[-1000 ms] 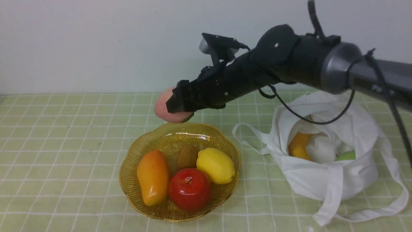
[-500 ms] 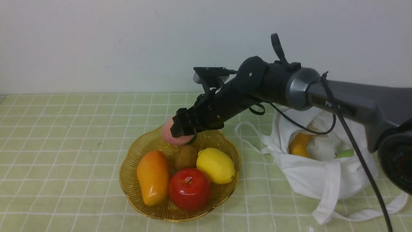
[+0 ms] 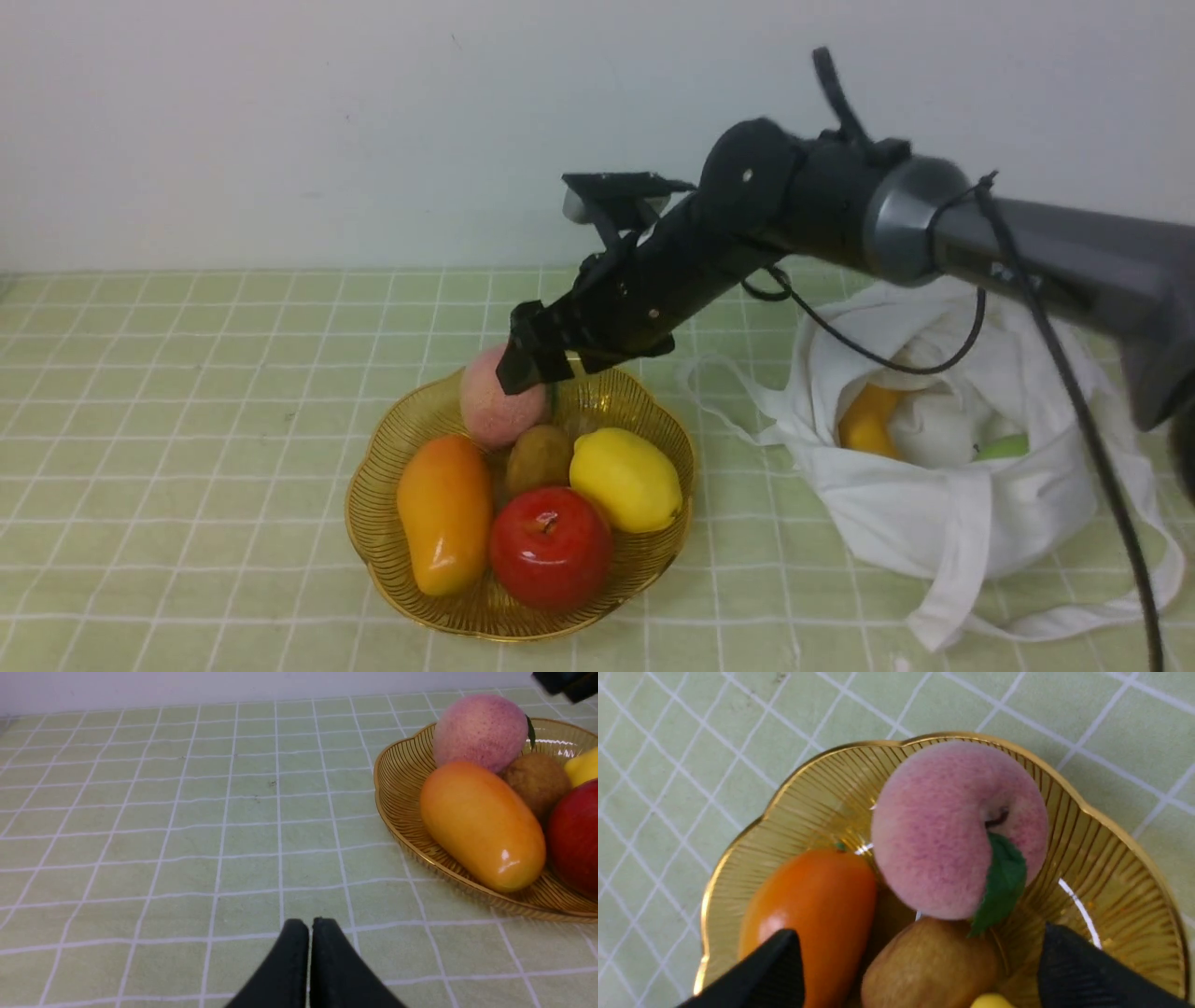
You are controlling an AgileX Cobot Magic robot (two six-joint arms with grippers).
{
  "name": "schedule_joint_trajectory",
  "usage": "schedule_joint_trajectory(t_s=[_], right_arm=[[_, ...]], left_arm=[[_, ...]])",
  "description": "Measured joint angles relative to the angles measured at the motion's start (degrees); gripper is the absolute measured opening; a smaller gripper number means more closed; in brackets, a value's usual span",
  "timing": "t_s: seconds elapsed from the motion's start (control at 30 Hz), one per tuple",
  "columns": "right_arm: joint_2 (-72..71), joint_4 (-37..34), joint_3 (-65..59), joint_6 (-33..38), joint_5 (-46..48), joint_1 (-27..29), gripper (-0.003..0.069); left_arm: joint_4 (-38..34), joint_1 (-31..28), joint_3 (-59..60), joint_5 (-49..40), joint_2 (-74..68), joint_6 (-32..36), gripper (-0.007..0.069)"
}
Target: Take the fruit out of the bag on the green coffee tablecloth and place them on the plate.
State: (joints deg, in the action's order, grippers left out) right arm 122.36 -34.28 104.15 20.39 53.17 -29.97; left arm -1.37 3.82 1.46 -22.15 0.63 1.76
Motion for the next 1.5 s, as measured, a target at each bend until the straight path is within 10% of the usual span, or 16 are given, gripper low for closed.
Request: schedule_joint_trajectory(t_s=[0.1,0.27,0.37,0.7,1.1,1.5], right_arm=[[-3.46,1.73,0.00,-1.94,3.24,1.21,0.0489],[-14.42,6.76,0.00,-7.12,11.54,6.14,0.0093],[-20.18,9.25,0.00,-9.70,14.36,8.91,0.0012],[-45.41,22.01,-3.44,-17.45,17.62,11.80,-0.0013],[-91.20,33.40,-48.15,-23.42,-11.62,11.80,-0.0013],[-123.04,31.55,-81.26,-29.73,-20.07,11.80,-0.0013]], left_arm=[[0.00,0.00,0.00,0.00,0.00,0.00,-0.0008],[0.00,0.00,0.00,0.00,0.00,0.00,-0.0008],[0.00,0.00,0.00,0.00,0.00,0.00,-0.0008],[0.00,0.00,0.00,0.00,0.00,0.00,-0.0008],[0.00,0.00,0.00,0.00,0.00,0.00,-0.0008],[0.00,0.00,0.00,0.00,0.00,0.00,-0.0008]])
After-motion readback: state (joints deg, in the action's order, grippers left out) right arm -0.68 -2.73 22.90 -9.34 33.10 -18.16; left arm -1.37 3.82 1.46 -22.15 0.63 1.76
